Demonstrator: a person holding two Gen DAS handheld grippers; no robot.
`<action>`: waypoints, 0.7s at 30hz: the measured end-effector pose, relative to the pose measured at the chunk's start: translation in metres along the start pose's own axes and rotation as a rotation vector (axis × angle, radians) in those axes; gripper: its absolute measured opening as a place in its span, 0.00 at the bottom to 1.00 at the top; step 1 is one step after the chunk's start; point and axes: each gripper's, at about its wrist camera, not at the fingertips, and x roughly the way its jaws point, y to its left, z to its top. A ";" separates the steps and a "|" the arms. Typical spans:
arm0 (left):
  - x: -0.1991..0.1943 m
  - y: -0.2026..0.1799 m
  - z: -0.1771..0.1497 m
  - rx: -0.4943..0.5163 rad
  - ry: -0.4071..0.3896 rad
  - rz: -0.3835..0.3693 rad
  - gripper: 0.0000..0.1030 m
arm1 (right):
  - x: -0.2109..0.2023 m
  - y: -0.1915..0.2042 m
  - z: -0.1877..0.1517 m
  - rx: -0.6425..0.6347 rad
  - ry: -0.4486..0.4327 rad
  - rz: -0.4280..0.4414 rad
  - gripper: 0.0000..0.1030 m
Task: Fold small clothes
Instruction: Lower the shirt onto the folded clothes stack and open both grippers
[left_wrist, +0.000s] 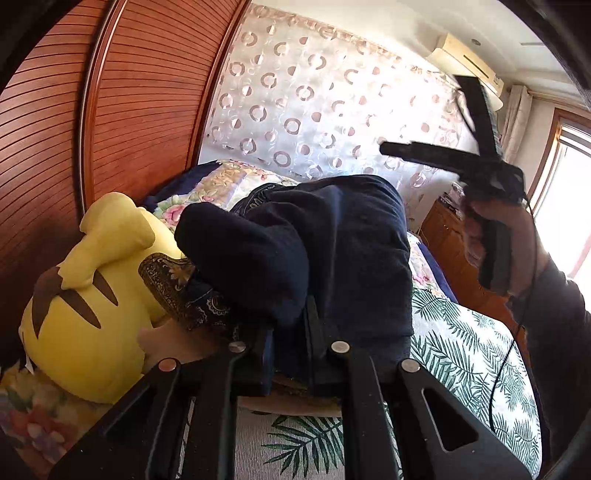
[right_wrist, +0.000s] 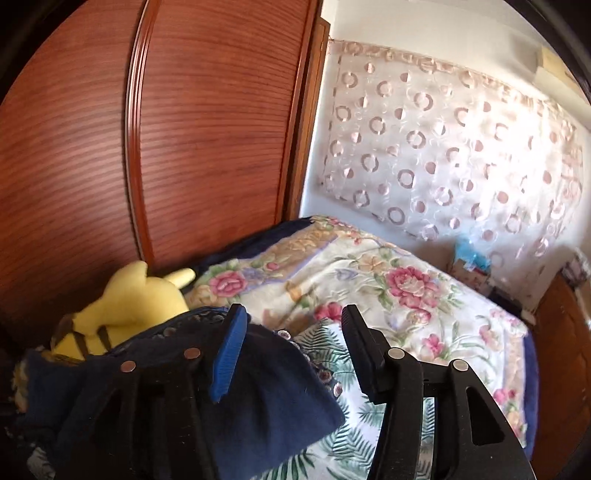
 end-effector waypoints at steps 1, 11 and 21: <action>0.000 0.000 0.000 0.002 0.001 0.003 0.13 | -0.002 0.001 -0.006 -0.003 0.010 0.032 0.54; 0.008 0.002 0.000 0.023 0.013 0.031 0.13 | 0.061 -0.001 -0.051 -0.043 0.162 0.144 0.54; 0.004 -0.009 -0.001 0.114 0.009 0.111 0.24 | 0.051 0.001 -0.065 0.029 0.102 0.103 0.59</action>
